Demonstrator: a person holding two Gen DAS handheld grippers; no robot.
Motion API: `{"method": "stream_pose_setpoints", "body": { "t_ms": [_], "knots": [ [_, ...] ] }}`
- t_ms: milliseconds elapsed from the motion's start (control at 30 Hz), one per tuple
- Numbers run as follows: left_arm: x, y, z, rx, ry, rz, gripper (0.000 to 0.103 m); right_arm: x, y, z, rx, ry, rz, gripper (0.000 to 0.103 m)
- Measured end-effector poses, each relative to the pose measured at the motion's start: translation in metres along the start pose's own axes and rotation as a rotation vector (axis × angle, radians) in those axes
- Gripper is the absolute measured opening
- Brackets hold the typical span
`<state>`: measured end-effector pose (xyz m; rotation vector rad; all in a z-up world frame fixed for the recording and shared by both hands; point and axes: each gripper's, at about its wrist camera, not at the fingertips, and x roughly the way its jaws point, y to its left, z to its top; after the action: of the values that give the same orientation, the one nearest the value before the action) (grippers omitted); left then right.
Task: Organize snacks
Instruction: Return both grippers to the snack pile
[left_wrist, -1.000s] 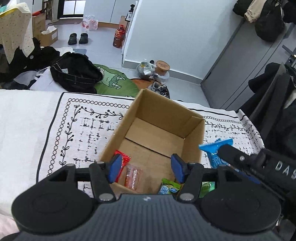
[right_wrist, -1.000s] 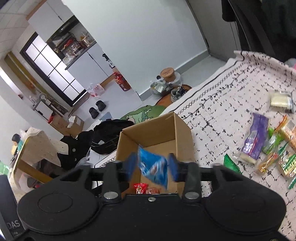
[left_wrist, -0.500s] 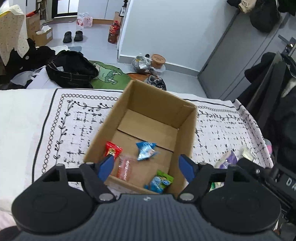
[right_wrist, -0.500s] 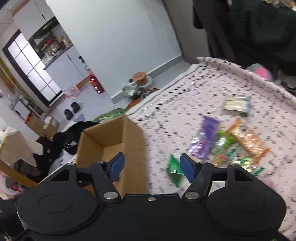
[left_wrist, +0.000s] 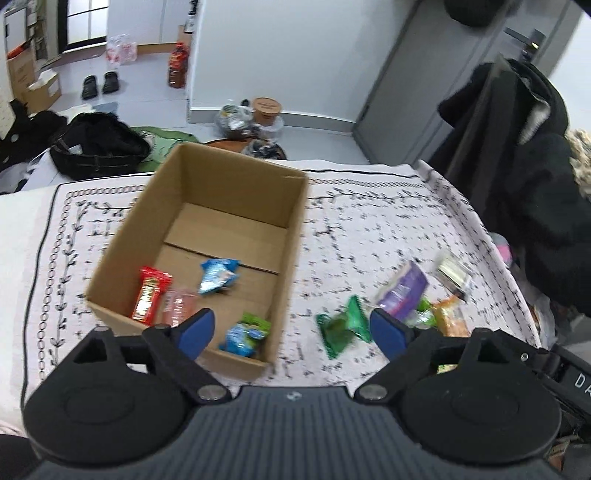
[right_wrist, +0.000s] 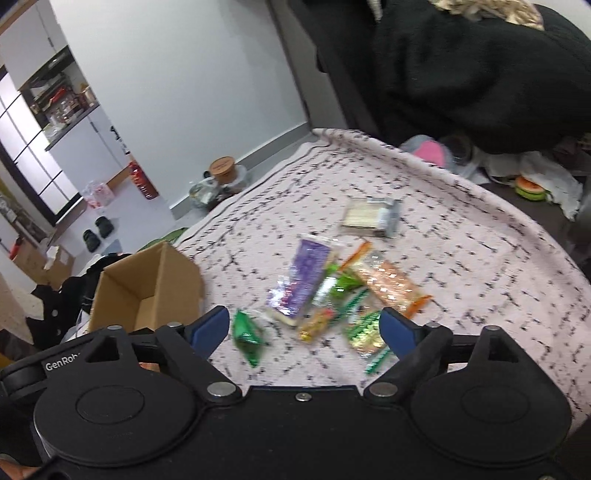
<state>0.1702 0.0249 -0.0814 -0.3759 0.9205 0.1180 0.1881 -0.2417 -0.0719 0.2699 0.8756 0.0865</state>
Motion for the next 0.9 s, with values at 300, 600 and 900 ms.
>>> {"method": "stream_pose_setpoints", "body": {
  "t_ms": [300,600,900],
  "knots": [
    [0.005,-0.033,-0.013,0.050,0.028,-0.041,0.094,-0.010,-0.035,-0.003,0.031,0.000,-0.061,0.103],
    [0.015,-0.055,-0.024,0.081,0.066,-0.066,0.094,-0.010,-0.060,-0.012,0.059,0.020,-0.108,0.103],
    [0.034,-0.072,-0.037,0.115,0.114,-0.098,0.094,-0.002,-0.083,-0.015,0.152,0.023,-0.151,0.099]
  ]
}}
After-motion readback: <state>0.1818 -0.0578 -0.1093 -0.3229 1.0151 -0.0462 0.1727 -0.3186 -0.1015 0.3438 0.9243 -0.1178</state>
